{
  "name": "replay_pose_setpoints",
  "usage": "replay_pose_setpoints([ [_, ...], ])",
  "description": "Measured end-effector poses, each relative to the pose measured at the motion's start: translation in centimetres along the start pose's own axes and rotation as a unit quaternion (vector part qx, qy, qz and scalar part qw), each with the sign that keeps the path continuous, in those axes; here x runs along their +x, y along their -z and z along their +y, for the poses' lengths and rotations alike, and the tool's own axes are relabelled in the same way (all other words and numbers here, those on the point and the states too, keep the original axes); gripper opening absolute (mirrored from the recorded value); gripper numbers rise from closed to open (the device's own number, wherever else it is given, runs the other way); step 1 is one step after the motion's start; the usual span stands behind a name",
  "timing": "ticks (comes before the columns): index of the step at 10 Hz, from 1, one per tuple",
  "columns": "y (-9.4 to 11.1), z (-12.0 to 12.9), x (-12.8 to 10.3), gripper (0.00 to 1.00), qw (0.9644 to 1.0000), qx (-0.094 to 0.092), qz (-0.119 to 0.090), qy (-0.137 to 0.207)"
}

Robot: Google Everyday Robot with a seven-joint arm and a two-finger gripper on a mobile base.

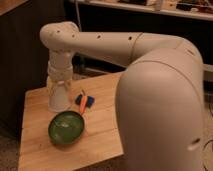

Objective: Place the ceramic cup in the ceramic bowl

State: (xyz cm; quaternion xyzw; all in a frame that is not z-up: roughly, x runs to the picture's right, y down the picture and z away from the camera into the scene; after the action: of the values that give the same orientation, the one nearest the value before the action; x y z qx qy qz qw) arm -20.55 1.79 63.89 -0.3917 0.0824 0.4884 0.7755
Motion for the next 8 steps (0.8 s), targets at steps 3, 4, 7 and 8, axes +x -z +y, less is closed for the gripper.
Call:
replay_pose_setpoints([
  [3, -5.6, 0.0, 4.6, 0.00, 0.9998, 0.000, 0.018, 0.003],
  [4, -7.3, 0.2, 5.2, 0.00, 0.9997, -0.005, 0.022, 0.005],
  [7, -12.6, 0.0, 5.4, 0.05, 0.9992, -0.032, 0.021, 0.008],
  [8, -13.4, 0.2, 5.2, 0.11, 0.9990, -0.036, 0.023, 0.009],
])
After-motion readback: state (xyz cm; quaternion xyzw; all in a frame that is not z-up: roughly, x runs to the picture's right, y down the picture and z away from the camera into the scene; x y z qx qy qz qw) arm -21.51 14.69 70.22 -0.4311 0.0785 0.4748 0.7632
